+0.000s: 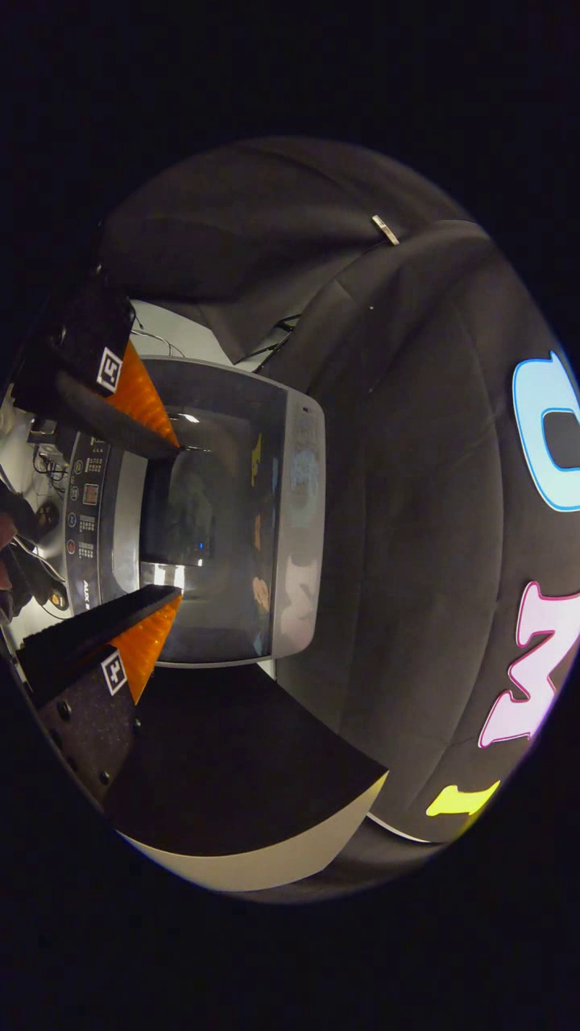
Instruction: Put the clothes into the washing machine and then close the washing machine lid.
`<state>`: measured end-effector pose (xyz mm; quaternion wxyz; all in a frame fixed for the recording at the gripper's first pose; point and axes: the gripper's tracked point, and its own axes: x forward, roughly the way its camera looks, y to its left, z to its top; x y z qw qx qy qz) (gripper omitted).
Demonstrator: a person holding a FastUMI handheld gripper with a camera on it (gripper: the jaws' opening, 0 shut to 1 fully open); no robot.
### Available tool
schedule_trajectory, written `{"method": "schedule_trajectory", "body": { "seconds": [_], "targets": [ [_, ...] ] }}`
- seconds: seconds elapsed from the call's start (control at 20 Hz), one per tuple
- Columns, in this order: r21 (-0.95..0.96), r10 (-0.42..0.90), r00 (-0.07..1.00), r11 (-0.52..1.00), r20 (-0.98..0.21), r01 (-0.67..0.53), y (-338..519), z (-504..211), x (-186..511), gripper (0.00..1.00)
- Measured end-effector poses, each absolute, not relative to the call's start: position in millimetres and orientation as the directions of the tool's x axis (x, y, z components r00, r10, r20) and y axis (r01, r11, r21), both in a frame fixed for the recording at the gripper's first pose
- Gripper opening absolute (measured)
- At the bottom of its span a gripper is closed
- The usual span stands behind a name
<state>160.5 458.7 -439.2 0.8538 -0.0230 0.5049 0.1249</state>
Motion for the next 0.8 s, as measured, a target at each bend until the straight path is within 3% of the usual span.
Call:
{"method": "schedule_trajectory", "body": {
  "seconds": [0.2,0.45,0.8],
  "targets": [
    [0.105,0.214,0.486,0.965,-0.847,-0.241,459,-424,169,1.0],
    [0.11,0.279,0.601,0.947,-0.749,-0.302,463,-379,186,1.0],
    [0.149,0.296,0.74,0.954,-0.605,-0.26,443,-299,197,0.99]
  ]
}}
